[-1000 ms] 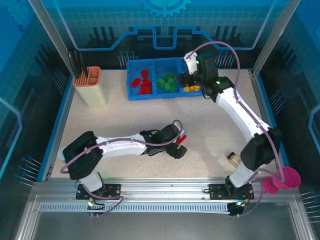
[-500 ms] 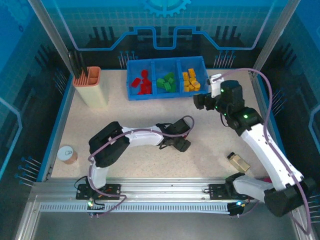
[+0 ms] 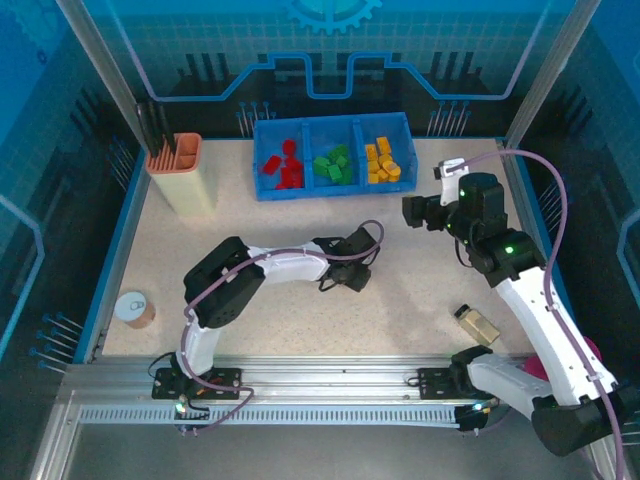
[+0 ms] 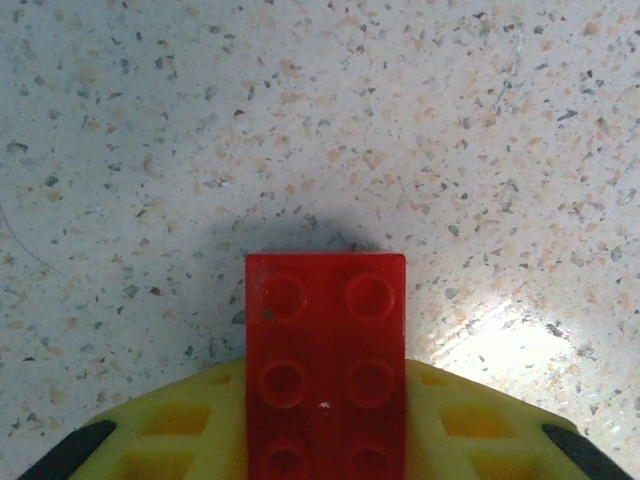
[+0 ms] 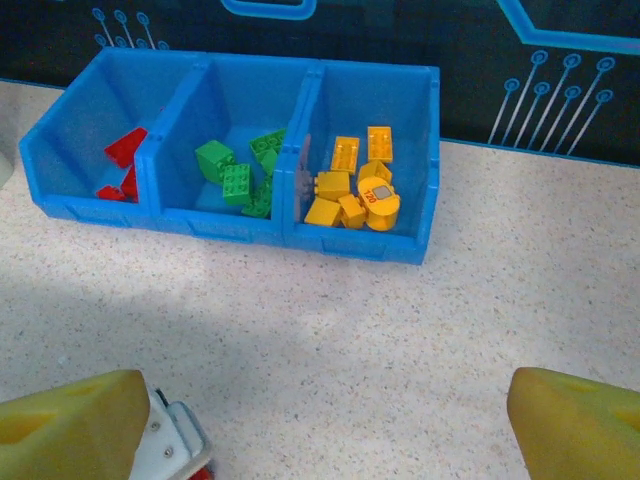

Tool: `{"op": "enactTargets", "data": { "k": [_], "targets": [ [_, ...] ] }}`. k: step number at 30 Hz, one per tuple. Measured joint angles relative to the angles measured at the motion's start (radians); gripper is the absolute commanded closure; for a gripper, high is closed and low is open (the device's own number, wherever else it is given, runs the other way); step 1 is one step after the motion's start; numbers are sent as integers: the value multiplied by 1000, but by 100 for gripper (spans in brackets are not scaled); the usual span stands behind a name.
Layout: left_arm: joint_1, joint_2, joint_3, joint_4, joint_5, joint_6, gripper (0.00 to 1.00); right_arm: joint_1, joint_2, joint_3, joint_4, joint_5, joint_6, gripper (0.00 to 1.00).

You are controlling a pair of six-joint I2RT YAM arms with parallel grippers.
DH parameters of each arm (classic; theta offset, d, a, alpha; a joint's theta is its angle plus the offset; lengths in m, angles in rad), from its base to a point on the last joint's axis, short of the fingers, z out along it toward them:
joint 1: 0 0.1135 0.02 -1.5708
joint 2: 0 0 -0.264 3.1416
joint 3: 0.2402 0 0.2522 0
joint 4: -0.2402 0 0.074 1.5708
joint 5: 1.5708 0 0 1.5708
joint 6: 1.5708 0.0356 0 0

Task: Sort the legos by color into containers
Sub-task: Pick up the lego from the center of the table, then place the lego in the container.

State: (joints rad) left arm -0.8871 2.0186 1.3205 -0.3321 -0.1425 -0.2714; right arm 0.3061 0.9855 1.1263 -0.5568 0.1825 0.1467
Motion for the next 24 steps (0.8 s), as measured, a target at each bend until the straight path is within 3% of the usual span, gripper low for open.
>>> {"op": "enactTargets", "data": {
  "k": [4, 9, 14, 18, 24],
  "targets": [
    [62, -35, -23, -18, 21, 1, 73, -14, -62, -35, -14, -5, 16, 6],
    [290, -151, -4, -41, 27, 16, 73, -26, -105, -69, -41, -8, 18, 4],
    [471, -162, 183, -28, -11, 19, 74, -39, -119, -101, -42, -27, 19, 0],
    [544, -67, 370, -3, -44, 19, 75, -43, -114, -106, -46, -54, 14, 0],
    [614, 238, 702, -23, -72, 10, 75, -46, -101, -106, -50, -83, 11, 0]
  ]
}}
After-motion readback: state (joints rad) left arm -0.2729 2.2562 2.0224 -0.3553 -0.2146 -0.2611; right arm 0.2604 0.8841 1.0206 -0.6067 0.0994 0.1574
